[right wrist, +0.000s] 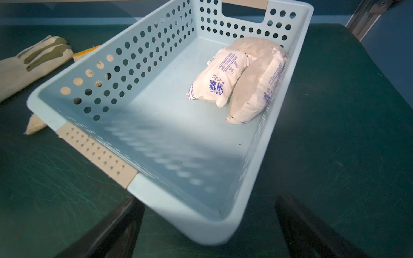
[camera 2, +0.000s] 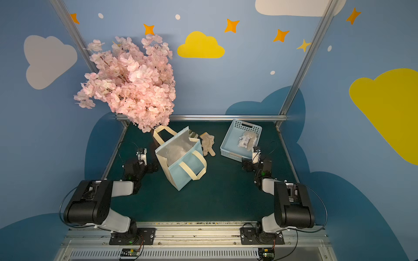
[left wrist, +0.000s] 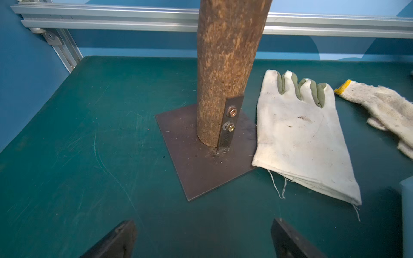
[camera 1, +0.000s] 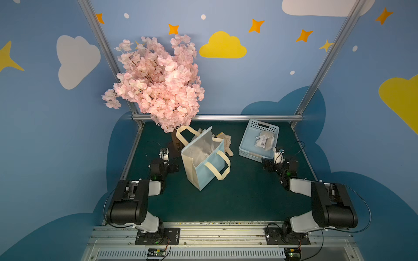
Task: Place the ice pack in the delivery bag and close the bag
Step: Pick up the delivery bag from the center of the board.
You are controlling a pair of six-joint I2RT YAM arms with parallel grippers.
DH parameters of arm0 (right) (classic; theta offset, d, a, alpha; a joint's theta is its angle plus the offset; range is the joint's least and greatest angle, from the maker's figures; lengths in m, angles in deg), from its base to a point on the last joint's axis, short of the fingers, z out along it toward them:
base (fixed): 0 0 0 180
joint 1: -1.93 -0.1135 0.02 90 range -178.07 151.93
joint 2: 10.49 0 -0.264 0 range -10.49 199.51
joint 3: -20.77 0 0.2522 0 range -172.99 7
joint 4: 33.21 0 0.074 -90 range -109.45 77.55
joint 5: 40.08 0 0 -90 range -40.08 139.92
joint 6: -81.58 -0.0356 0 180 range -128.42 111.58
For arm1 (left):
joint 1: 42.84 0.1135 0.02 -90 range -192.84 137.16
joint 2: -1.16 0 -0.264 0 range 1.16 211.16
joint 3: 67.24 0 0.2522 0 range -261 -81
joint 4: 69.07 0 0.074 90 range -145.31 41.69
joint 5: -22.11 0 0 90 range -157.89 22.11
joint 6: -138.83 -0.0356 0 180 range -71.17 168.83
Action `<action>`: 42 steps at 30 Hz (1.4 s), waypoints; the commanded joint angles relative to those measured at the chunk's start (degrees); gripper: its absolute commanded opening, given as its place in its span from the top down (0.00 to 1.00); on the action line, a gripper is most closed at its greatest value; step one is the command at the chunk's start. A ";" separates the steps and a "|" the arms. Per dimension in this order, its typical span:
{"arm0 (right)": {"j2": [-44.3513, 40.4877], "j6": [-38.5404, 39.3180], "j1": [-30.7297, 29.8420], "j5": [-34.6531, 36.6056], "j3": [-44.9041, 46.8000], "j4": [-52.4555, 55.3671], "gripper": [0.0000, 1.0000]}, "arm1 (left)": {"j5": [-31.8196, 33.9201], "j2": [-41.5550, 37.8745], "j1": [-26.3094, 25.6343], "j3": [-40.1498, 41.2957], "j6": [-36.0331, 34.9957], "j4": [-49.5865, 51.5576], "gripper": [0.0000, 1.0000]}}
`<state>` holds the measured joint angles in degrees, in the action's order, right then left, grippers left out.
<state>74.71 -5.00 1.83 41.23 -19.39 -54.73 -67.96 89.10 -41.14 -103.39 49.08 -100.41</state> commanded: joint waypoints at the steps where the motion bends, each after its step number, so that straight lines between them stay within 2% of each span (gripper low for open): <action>1: -0.83 0.14 0.09 -0.63 -0.46 0.83 0.02 | -0.36 0.13 -0.20 -0.86 0.07 -0.86 0.01; 8: -0.67 0.11 0.02 -0.71 -0.49 0.77 0.02 | -0.13 0.11 -0.11 -0.75 0.28 -1.10 0.01; 10: -0.96 0.10 0.10 -0.73 -0.33 0.62 0.02 | 2.15 -0.81 -0.11 -1.70 1.55 0.70 0.01; 13: -3.04 -0.87 0.13 1.56 -1.26 3.98 0.02 | 2.44 -5.79 -0.11 -2.98 1.52 6.90 0.01; 15: -6.30 -1.35 0.19 2.31 -1.46 6.69 0.02 | 2.58 -11.77 -0.11 -3.00 1.51 11.14 0.01; 17: -10.53 -2.15 0.11 2.54 -2.31 12.95 0.02 | 3.84 -19.42 -0.11 -4.23 2.91 18.87 0.01; 21: -21.42 -4.92 -0.15 1.08 -5.03 29.25 0.02 | 5.90 -35.15 -0.11 -10.52 8.56 41.25 0.01; 23: -26.25 -8.24 -0.25 0.40 -6.88 36.81 0.02 | 6.16 -40.77 -0.10 -14.92 12.82 51.23 0.01; 26: -32.29 -13.42 -0.58 -1.50 -8.96 43.62 0.02 | 1.88 -44.57 -0.11 -24.37 16.24 66.91 0.01; 30: -36.24 -18.71 -0.93 -3.22 -14.14 49.70 0.02 | -6.15 -42.35 -0.27 -38.82 17.12 81.82 0.01; 35: -30.56 -18.72 -1.95 -4.57 -24.17 57.88 0.02 | -16.91 -34.73 -2.28 -54.72 18.65 92.72 0.01; 39: -24.32 -19.15 -3.03 -5.96 -29.35 61.03 0.02 | -17.44 -30.05 -9.69 -61.12 18.32 96.80 0.01; 42: -20.91 -19.96 -4.40 -6.17 -30.89 61.13 0.02 | -11.78 -25.19 -17.82 -65.65 16.14 100.79 0.01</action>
<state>51.92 -23.54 -1.58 36.51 -48.83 1.72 -81.19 60.97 -54.19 -166.06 66.87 -7.52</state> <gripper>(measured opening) 0.982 0.990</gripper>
